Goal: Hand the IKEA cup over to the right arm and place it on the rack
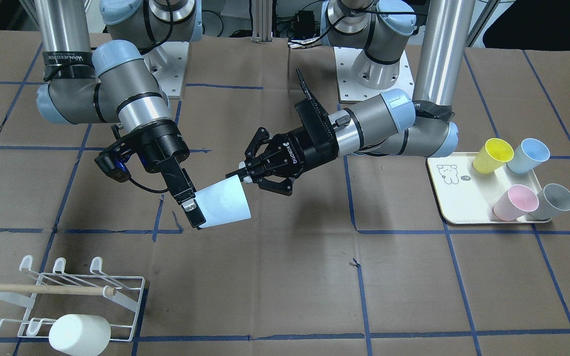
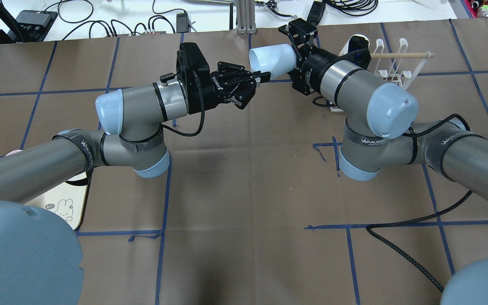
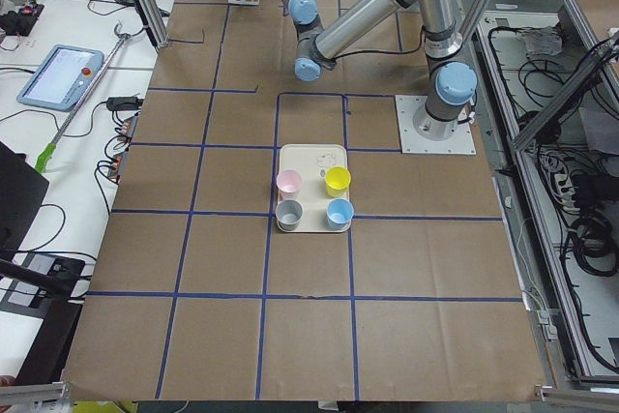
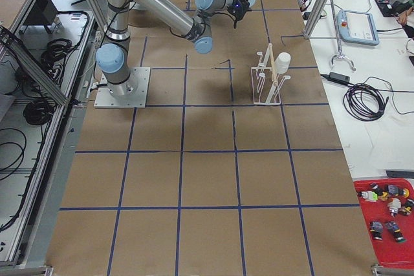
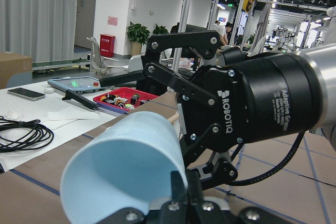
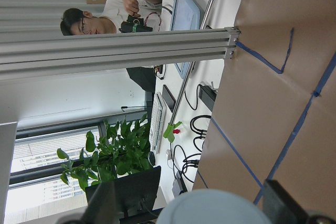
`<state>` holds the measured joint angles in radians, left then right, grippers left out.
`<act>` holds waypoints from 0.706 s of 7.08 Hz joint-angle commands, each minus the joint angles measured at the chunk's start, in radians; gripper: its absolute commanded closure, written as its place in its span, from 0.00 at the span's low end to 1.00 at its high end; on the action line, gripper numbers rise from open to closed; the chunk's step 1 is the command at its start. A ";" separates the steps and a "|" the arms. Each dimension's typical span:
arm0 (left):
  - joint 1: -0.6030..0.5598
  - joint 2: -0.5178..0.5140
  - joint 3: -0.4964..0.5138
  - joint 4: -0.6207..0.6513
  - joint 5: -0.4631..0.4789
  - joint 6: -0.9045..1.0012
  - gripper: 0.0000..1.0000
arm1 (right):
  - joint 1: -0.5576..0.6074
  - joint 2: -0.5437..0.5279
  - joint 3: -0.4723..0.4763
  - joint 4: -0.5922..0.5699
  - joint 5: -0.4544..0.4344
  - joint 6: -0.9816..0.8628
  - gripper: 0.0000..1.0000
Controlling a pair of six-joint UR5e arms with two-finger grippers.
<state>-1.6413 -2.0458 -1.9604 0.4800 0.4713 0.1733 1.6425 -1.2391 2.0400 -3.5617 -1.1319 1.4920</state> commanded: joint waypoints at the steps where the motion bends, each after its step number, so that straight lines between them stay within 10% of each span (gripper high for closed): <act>1: -0.002 0.001 0.000 0.000 0.001 0.000 0.98 | 0.016 0.000 0.003 0.000 0.001 0.001 0.00; 5: -0.002 0.001 0.000 0.000 0.001 0.000 0.98 | 0.028 -0.005 0.009 0.006 0.000 0.001 0.02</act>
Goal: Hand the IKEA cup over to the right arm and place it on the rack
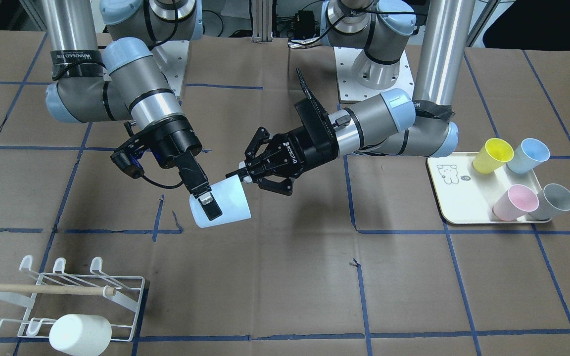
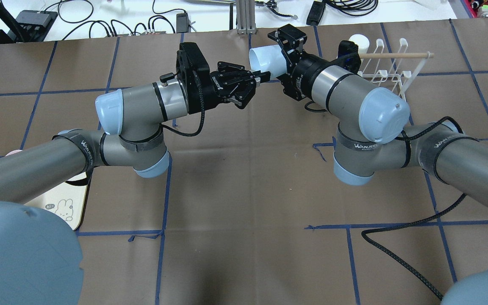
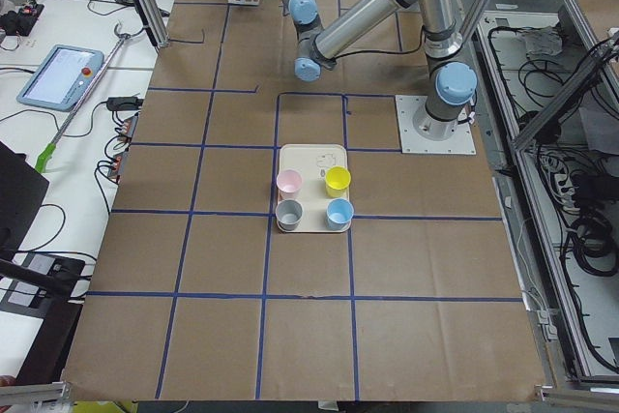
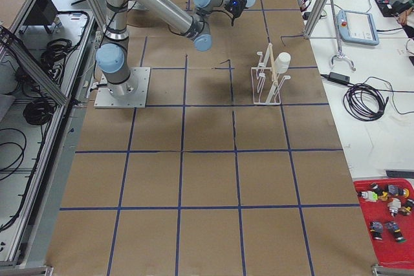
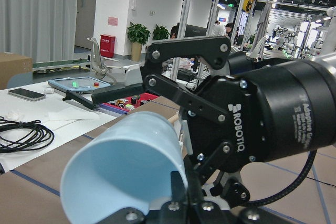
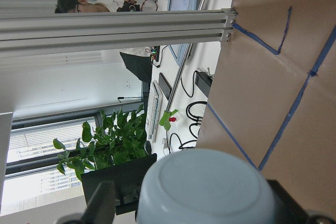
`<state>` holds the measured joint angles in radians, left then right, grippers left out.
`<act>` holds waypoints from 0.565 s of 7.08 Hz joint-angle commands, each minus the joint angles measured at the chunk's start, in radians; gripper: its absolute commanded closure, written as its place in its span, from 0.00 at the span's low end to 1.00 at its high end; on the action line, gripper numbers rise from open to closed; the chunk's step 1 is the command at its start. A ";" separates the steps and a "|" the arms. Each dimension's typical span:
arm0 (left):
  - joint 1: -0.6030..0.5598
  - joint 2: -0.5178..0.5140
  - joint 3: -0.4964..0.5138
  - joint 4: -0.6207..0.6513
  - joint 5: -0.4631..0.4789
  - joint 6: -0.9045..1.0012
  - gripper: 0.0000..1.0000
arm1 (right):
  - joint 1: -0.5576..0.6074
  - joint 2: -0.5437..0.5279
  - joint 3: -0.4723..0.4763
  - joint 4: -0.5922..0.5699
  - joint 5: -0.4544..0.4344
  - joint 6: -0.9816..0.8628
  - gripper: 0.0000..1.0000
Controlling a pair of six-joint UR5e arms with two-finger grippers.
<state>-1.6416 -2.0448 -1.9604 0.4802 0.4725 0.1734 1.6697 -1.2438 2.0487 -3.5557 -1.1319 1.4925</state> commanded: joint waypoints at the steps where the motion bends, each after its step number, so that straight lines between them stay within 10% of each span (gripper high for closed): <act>1: -0.001 0.000 0.000 0.000 0.000 0.000 0.98 | 0.001 0.000 -0.002 0.000 0.001 -0.001 0.10; 4: -0.001 0.000 0.000 0.000 0.002 0.000 0.96 | 0.001 0.000 -0.004 0.000 0.007 -0.018 0.49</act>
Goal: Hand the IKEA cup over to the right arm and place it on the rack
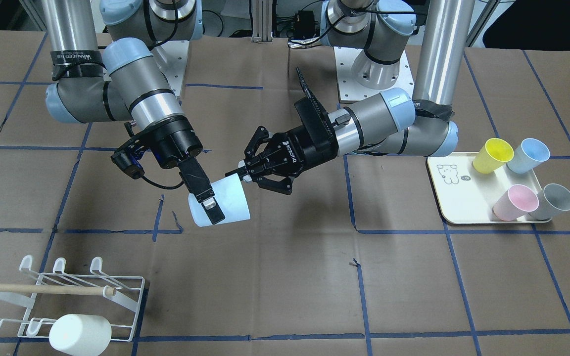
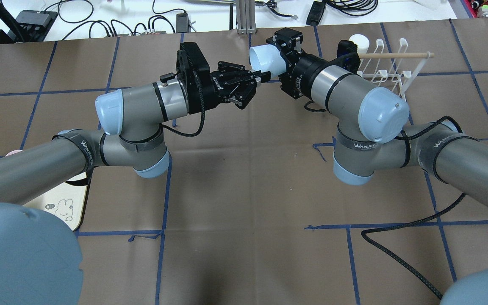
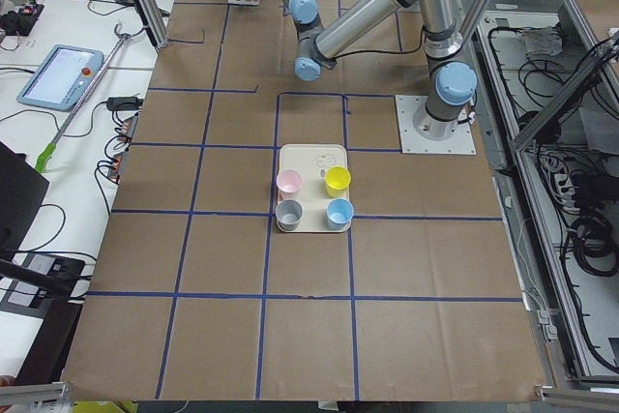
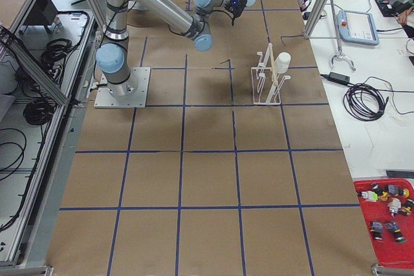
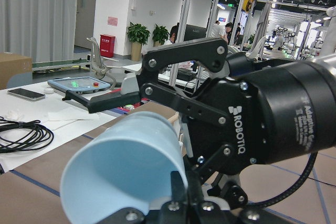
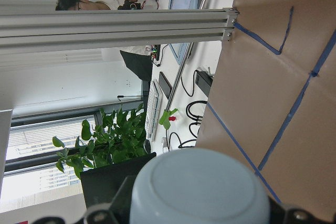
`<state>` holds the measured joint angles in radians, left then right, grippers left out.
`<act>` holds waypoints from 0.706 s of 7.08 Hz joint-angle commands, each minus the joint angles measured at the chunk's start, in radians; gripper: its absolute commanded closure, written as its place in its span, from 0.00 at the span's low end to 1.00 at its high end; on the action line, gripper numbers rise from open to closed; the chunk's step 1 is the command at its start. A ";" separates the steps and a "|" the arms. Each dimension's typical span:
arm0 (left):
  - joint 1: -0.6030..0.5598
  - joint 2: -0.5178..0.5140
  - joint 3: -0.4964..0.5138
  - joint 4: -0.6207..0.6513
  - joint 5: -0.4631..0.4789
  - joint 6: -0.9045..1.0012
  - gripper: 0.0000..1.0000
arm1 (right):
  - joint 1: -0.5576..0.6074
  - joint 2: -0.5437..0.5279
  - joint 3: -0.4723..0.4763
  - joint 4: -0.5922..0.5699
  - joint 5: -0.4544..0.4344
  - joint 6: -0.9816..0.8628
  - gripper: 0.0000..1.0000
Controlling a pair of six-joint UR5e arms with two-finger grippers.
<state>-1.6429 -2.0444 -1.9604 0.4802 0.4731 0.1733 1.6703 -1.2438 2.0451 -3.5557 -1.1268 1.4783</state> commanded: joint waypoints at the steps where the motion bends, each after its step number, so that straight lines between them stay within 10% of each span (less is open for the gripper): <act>1: 0.000 0.000 0.001 0.000 -0.001 0.000 0.88 | 0.000 0.000 0.000 0.000 0.004 -0.004 0.55; 5: 0.000 0.009 0.005 0.000 -0.002 -0.032 0.06 | 0.000 -0.002 0.001 0.000 0.004 -0.004 0.56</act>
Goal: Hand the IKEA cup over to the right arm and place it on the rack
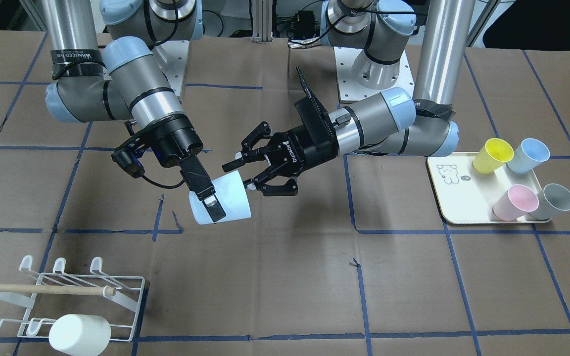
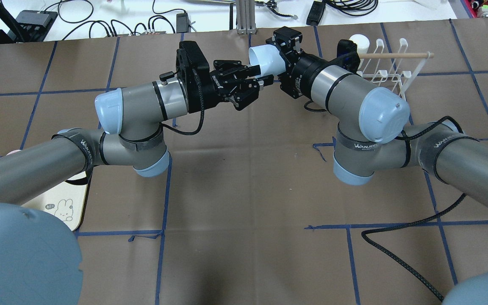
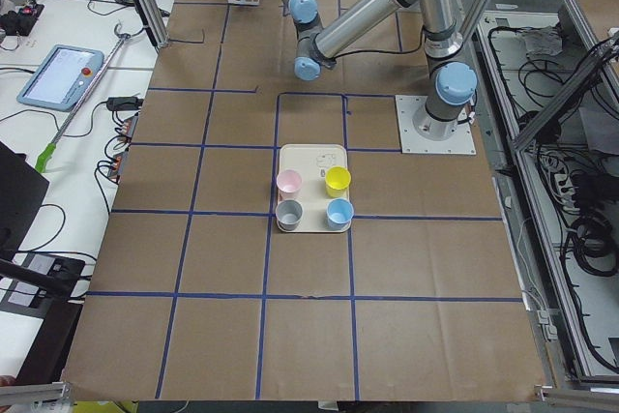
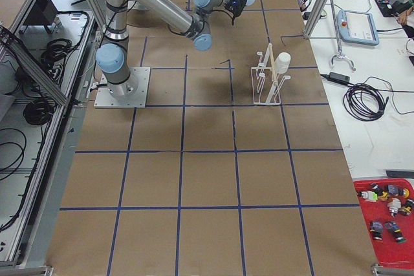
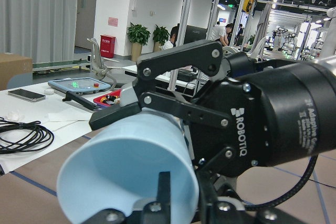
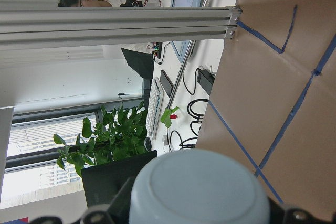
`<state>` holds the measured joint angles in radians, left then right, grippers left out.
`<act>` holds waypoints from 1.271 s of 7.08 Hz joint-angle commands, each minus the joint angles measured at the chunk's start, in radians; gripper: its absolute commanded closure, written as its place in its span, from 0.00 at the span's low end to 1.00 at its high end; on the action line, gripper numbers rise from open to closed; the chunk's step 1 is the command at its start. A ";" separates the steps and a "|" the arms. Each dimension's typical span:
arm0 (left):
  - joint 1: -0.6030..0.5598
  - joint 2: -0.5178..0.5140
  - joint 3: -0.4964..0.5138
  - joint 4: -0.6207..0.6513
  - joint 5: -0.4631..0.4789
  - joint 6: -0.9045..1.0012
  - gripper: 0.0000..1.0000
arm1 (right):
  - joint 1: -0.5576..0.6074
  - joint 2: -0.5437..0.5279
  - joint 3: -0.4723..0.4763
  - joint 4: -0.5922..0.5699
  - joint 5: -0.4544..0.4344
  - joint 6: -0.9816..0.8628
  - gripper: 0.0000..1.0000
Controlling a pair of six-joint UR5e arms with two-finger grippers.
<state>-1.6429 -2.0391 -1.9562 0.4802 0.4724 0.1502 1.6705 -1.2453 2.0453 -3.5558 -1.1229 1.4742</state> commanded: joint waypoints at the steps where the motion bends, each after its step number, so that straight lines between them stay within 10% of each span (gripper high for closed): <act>1: 0.002 0.008 0.000 0.000 -0.003 -0.015 0.02 | 0.000 -0.002 0.001 0.000 0.000 0.000 0.56; 5: 0.163 0.063 -0.097 0.032 -0.114 -0.023 0.01 | -0.052 0.000 -0.031 0.000 0.002 -0.105 0.58; 7: 0.279 0.066 -0.099 0.031 -0.196 -0.023 0.01 | -0.159 0.001 -0.040 -0.008 0.002 -0.475 0.64; 9: 0.296 0.043 -0.078 0.009 -0.058 -0.027 0.01 | -0.251 0.009 -0.043 -0.011 0.002 -0.913 0.67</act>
<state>-1.3602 -1.9848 -2.0458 0.5025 0.3254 0.1254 1.4750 -1.2419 2.0048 -3.5646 -1.1212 0.8242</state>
